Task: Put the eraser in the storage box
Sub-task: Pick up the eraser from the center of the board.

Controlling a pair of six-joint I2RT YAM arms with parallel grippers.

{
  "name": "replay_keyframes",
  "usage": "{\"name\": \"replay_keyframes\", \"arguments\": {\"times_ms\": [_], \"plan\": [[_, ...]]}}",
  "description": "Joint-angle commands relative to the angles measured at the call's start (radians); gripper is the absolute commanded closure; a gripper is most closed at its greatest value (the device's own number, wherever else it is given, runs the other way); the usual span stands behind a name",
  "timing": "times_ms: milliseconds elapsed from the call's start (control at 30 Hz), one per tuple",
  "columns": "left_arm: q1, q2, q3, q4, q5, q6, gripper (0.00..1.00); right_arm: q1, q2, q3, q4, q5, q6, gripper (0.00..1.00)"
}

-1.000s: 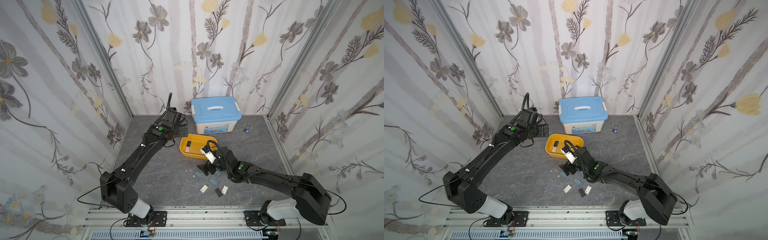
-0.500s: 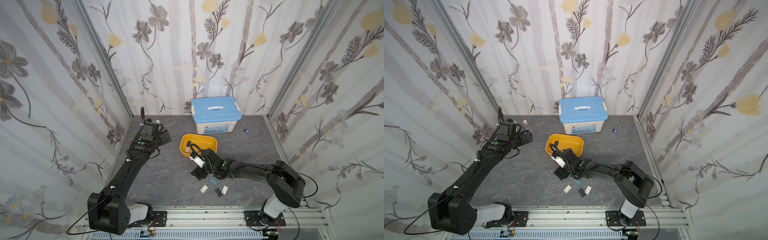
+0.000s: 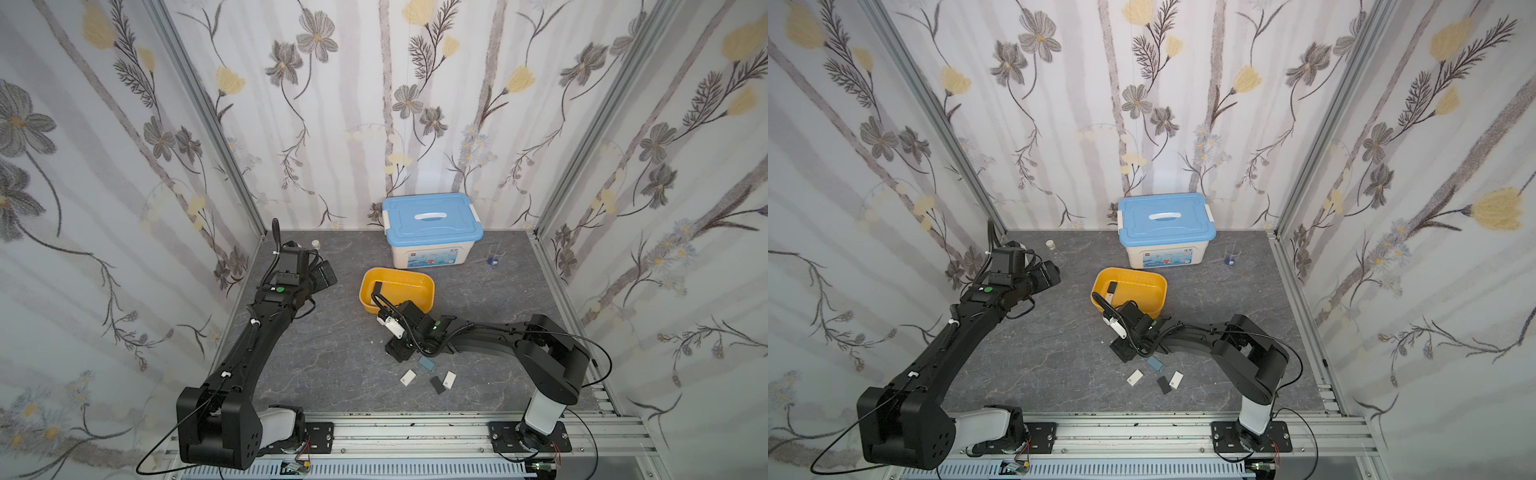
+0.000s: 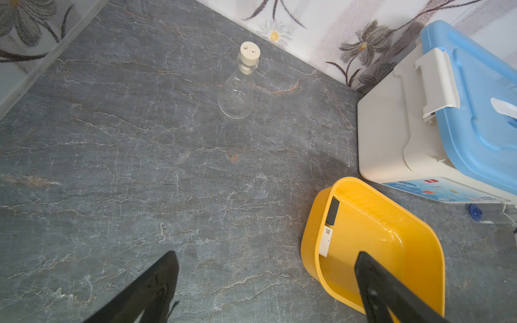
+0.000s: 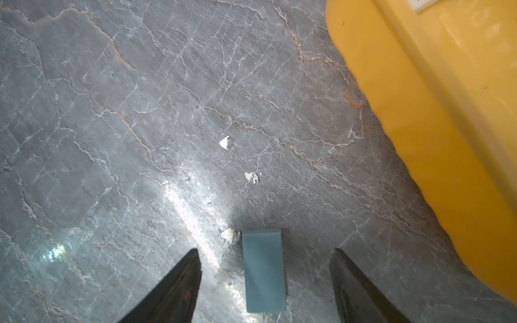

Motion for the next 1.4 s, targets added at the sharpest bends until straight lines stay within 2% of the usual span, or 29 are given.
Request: {"name": "replay_keyframes", "arguments": {"times_ms": [0, 400, 767, 1033, 1367], "plan": [[0.003, 0.007, -0.004, 0.033, 0.008, -0.013, 0.00, -0.004, 0.020, 0.016, -0.001, -0.005, 0.002, 0.26], [0.006, 0.016, -0.005, 0.032, 0.010, -0.012, 0.00, -0.007, 0.044, 0.009, -0.002, -0.036, 0.002, 0.35], [0.004, 0.022, -0.008, 0.033, 0.010, -0.009, 0.00, -0.010, 0.066, 0.015, -0.018, -0.026, 0.002, 0.37], [0.007, 0.022, -0.006, 0.030, 0.007, -0.007, 0.00, -0.018, 0.076, 0.018, -0.035, -0.052, -0.002, 0.48], [0.011, 0.020, -0.004, 0.029, 0.013, -0.008, 0.00, -0.019, 0.081, 0.012, -0.050, -0.078, -0.008, 0.52]]}}
